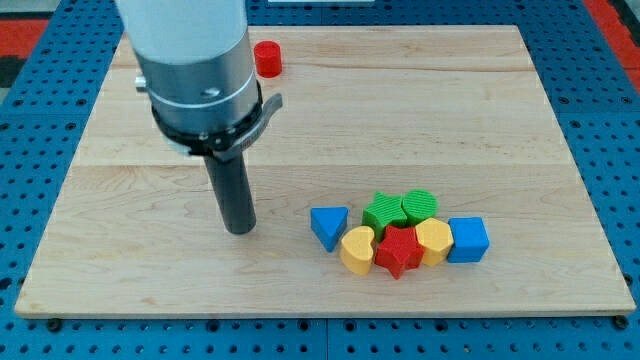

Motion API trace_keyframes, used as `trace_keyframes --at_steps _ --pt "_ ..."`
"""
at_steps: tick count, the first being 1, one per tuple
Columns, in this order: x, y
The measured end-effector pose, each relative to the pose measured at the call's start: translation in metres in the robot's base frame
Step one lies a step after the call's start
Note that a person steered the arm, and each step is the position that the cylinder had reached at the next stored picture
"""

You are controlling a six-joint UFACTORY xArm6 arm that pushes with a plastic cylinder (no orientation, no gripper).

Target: Push the red circle to the top right of the green star

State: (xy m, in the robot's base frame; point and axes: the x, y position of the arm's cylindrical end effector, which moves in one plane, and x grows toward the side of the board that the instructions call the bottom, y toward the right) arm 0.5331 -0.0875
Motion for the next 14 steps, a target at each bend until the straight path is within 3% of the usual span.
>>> trace_keyframes --at_steps 2,3,5,6,7,8,11,12,14 --pt "-0.012 0.077" --pt "-0.014 0.050" --pt "-0.127 -0.046" --pt "-0.207 -0.046" --pt "-0.257 -0.044" --pt "-0.275 -0.008" --pt "-0.285 0.156" --pt "-0.281 0.190" --pt "-0.222 0.206"
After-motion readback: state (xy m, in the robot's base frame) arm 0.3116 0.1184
